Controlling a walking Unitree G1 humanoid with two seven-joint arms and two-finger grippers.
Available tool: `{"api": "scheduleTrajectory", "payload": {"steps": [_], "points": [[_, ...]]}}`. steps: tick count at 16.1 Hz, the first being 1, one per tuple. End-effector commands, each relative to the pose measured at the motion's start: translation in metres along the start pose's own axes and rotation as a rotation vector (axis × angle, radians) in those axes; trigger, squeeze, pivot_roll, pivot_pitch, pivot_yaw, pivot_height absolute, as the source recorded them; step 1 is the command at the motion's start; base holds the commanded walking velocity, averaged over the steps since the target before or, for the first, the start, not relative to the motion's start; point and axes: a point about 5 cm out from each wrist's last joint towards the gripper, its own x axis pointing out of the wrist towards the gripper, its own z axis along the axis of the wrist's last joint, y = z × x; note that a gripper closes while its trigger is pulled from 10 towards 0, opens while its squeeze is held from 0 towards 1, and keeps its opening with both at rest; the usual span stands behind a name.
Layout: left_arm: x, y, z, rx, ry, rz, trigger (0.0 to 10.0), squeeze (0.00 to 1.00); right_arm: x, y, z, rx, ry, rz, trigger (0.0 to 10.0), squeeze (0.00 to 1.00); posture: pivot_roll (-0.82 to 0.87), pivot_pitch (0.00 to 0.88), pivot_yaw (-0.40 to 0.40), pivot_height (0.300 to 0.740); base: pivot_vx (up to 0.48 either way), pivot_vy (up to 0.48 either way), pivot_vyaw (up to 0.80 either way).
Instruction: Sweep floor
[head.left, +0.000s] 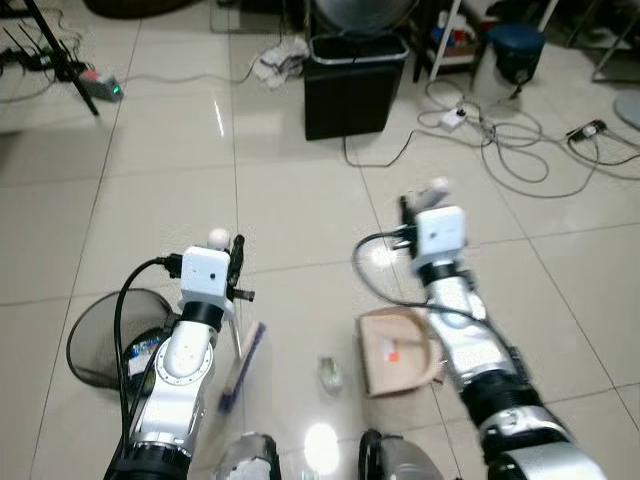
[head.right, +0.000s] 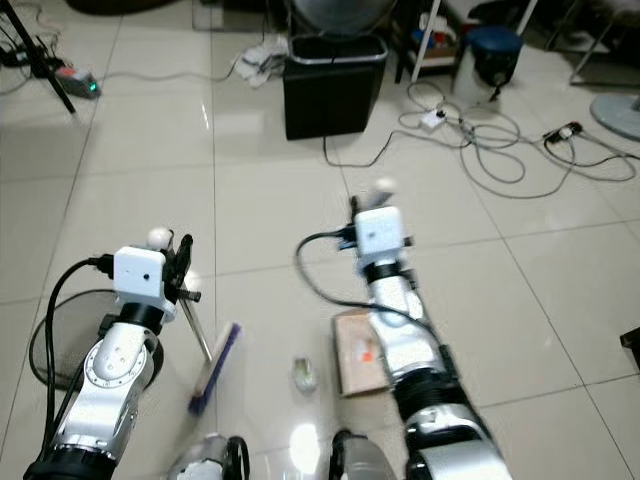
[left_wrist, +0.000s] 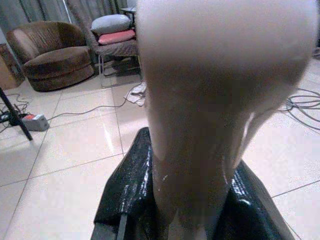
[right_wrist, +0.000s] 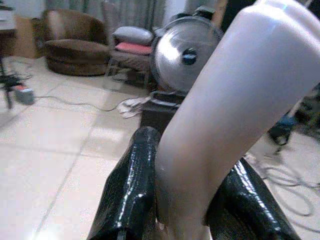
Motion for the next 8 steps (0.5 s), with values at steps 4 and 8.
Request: {"api": "scheduleTrajectory", "payload": {"steps": [4,8], "points": [[-0.003,-0.016,0.002,-0.028,0.009,-0.056,10.0,0.0,-0.002,0.034,-0.001,-0.028,-0.02,0.104,10.0,0.0,0.03,0.288,-0.004,0.74,0.0,0.0,0.0],[0.003,-0.037,0.011,-0.208,0.018,-0.093,10.0,0.0,-0.001,0.032,-0.003,-0.018,-0.008,0.035,10.0,0.0,0.03,0.276,0.004,0.74,0.0,0.0,0.0]]}}
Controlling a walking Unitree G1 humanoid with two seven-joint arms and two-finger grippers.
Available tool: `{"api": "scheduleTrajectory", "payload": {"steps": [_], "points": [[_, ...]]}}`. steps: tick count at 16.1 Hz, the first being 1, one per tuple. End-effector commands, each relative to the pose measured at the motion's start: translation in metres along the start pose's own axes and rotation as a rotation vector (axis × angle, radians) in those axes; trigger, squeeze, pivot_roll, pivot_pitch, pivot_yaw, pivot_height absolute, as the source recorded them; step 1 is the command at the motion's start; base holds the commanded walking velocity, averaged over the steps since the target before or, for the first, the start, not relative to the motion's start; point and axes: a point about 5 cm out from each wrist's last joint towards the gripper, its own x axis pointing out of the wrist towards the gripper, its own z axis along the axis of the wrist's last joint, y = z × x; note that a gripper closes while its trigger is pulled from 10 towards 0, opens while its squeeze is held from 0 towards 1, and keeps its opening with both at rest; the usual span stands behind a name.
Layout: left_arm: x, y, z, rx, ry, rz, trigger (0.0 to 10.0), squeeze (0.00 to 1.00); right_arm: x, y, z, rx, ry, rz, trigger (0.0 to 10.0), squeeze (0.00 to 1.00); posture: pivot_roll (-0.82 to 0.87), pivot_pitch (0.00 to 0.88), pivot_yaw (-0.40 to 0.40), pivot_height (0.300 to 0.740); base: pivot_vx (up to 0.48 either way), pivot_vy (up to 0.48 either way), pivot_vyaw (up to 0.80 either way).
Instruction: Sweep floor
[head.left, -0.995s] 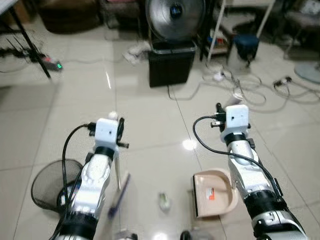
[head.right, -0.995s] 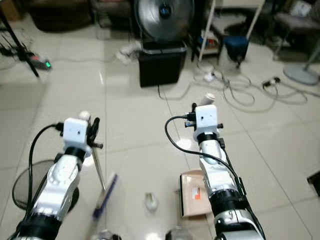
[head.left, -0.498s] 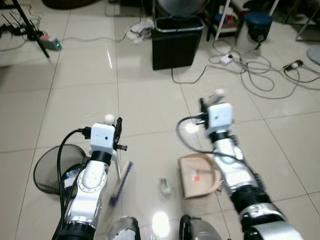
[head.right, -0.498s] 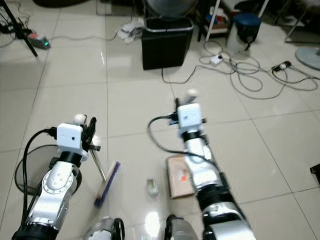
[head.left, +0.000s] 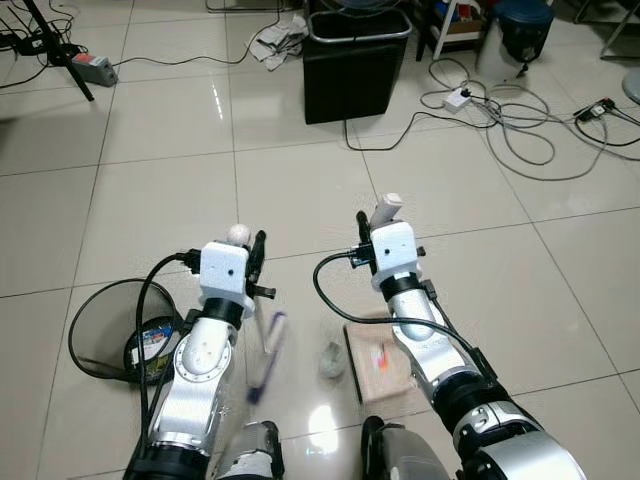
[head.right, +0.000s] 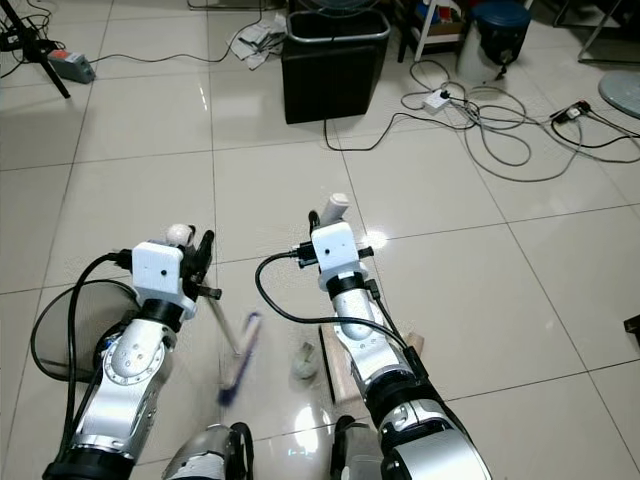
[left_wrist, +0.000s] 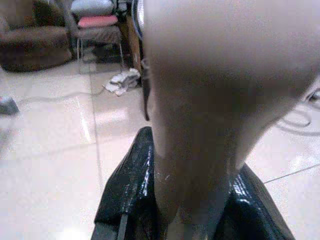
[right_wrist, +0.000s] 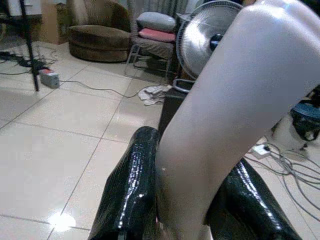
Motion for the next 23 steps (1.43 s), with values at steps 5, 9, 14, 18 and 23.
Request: {"api": "scheduleTrajectory", "payload": {"steps": [5,9,14,18,23], "points": [[0.012,-0.018,0.018,-0.365,-0.049,-0.056,10.0,0.0,-0.001,-0.032,-0.007,0.045,0.025,-0.158,10.0,0.0,0.01,0.235,0.01,0.74,0.0,0.0,0.0],[0.028,-0.014,0.034,-0.412,-0.1,-0.079,10.0,0.0,-0.002,-0.046,-0.009,0.092,0.029,-0.216,10.0,0.0,0.01,0.186,0.01,0.74,0.0,0.0,0.0],[0.037,-0.012,0.034,-0.367,-0.088,-0.137,10.0,0.0,-0.006,-0.059,-0.01,0.178,0.012,-0.288,10.0,0.0,0.01,0.154,0.021,0.74,0.0,0.0,0.0],[0.046,-0.006,0.035,-0.323,-0.092,-0.151,10.0,0.0,-0.007,-0.07,-0.007,0.252,-0.031,-0.339,10.0,0.0,0.02,0.125,0.026,0.74,0.0,0.0,0.0],[0.064,0.005,0.065,-0.189,-0.202,-0.209,10.0,0.0,-0.013,-0.079,-0.007,0.252,-0.057,-0.338,10.0,0.0,0.01,0.095,0.034,0.74,0.0,0.0,0.0]]}}
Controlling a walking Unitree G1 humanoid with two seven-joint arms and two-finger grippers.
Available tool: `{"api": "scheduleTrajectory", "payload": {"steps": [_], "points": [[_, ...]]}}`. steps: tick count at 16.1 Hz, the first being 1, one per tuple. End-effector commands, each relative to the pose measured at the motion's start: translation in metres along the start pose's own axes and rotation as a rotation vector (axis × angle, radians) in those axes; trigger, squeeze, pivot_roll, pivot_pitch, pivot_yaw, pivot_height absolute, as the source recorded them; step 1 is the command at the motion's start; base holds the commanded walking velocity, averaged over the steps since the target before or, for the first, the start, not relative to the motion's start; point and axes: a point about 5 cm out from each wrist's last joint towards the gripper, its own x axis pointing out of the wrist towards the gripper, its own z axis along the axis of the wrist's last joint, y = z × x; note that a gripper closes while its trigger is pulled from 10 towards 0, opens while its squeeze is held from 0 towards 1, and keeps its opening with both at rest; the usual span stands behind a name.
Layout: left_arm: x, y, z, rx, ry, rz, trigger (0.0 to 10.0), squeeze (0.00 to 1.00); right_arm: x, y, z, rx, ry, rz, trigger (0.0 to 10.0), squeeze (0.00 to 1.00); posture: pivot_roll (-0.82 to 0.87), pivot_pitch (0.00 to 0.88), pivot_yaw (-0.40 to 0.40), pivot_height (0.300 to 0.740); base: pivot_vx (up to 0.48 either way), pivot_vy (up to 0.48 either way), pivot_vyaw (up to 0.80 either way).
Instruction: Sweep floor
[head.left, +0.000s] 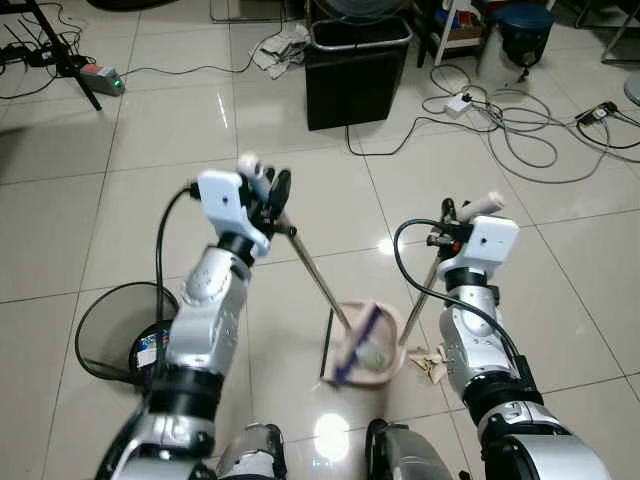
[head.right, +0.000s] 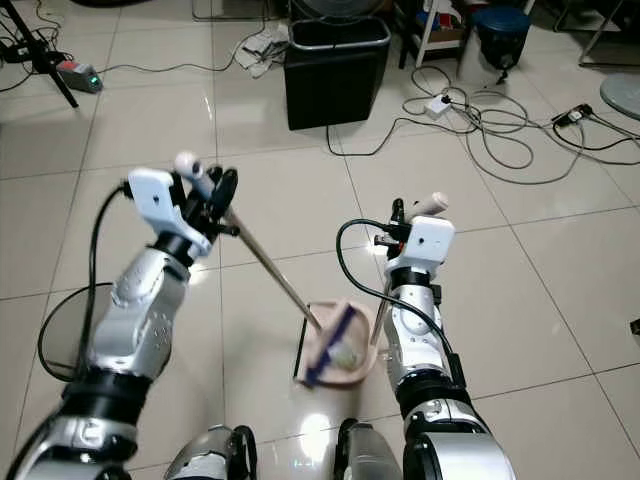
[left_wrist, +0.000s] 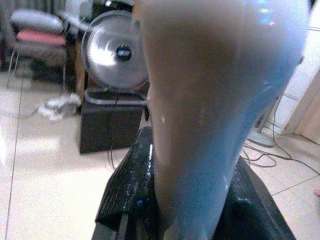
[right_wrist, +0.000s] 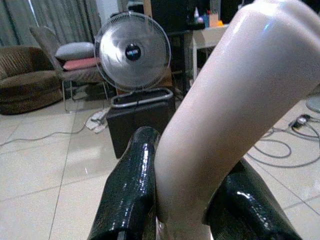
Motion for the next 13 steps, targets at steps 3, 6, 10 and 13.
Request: {"api": "scheduleTrajectory", "payload": {"steps": [3,6,10,13], "points": [[0.01,0.013,0.038,0.155,-0.139,-0.049,10.0,0.0,-0.006,-0.009,0.004,0.014,-0.047,-0.012,10.0,0.0,0.01,0.08,0.043,0.74,0.0,0.0,0.0],[0.006,0.04,0.056,0.216,-0.184,0.029,10.0,0.0,-0.01,-0.019,0.004,0.036,-0.055,-0.055,10.0,0.0,0.01,0.066,0.044,0.74,0.0,0.0,0.0],[-0.002,0.053,0.042,0.286,-0.113,0.06,10.0,0.0,-0.009,-0.028,0.014,0.064,-0.109,-0.081,10.0,0.0,0.0,0.05,0.046,0.74,0.0,0.0,0.0],[-0.018,0.054,0.01,0.301,-0.008,0.079,10.0,0.0,-0.006,-0.04,0.038,0.102,-0.208,-0.104,10.0,0.0,-0.02,0.041,0.045,0.74,0.0,0.0,0.0]]}}
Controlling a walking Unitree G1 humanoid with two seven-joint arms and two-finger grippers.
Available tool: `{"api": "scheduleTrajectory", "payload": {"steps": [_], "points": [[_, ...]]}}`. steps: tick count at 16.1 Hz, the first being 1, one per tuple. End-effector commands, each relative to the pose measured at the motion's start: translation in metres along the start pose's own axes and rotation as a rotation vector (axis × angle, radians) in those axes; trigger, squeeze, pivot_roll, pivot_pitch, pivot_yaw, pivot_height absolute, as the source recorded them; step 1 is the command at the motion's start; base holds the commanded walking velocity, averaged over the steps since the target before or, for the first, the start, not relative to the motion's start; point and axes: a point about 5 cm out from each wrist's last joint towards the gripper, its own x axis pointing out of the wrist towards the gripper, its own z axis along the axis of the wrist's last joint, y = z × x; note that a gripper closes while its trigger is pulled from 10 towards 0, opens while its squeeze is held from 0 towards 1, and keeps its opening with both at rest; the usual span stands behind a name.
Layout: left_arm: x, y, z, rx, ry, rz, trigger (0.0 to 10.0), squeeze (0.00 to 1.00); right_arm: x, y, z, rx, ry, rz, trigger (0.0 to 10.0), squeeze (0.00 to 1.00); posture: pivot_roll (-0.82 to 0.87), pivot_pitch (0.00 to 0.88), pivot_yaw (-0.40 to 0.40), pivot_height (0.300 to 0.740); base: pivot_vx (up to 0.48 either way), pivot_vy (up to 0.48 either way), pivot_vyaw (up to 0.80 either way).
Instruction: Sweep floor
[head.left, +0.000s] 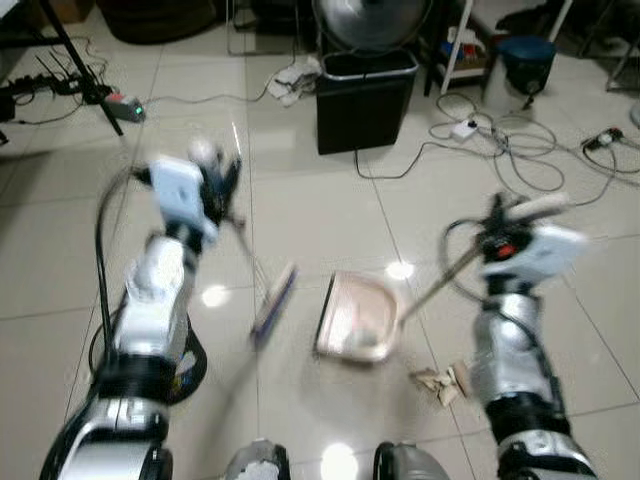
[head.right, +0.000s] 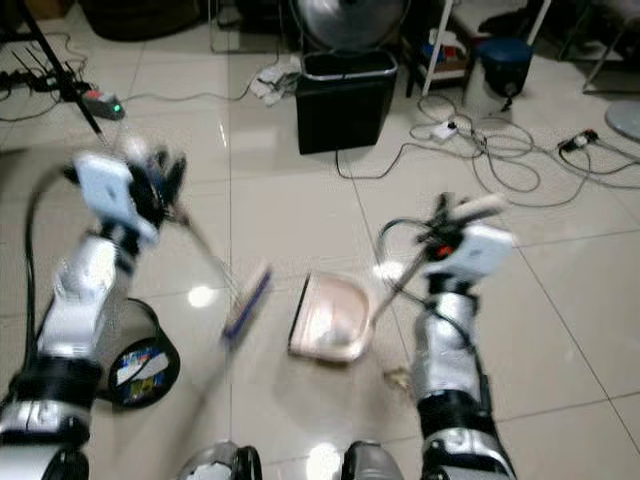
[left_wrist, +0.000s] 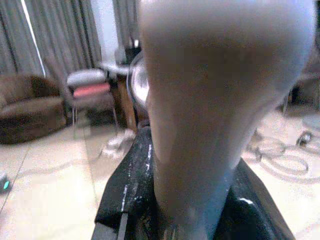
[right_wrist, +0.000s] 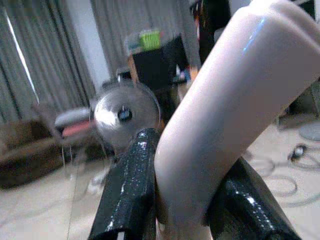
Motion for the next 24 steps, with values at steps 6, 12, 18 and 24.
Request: {"api": "scheduleTrajectory", "payload": {"steps": [6,12,18,24], "points": [[-0.03,-0.011,-0.037,0.069,0.191,0.002,10.0,0.0,0.034,0.016,0.047,0.064,-0.012,0.083,10.0,0.0,-0.06,0.031,0.061,0.74,0.0,0.0,0.0],[-0.057,-0.01,-0.044,0.081,0.281,0.06,10.0,0.0,0.069,0.066,0.102,0.193,-0.04,0.265,10.0,0.0,-0.06,0.012,0.049,0.74,0.0,0.0,0.4],[-0.07,-0.015,-0.042,0.084,0.324,0.124,10.0,0.0,0.074,0.083,0.119,0.269,0.045,0.335,10.0,0.0,-0.03,0.0,0.006,0.74,0.0,0.0,0.8],[-0.06,-0.016,-0.035,0.105,0.291,0.124,10.0,0.0,0.067,0.078,0.106,0.281,0.094,0.283,10.0,0.0,-0.04,0.0,0.012,0.74,0.0,0.0,0.8]]}}
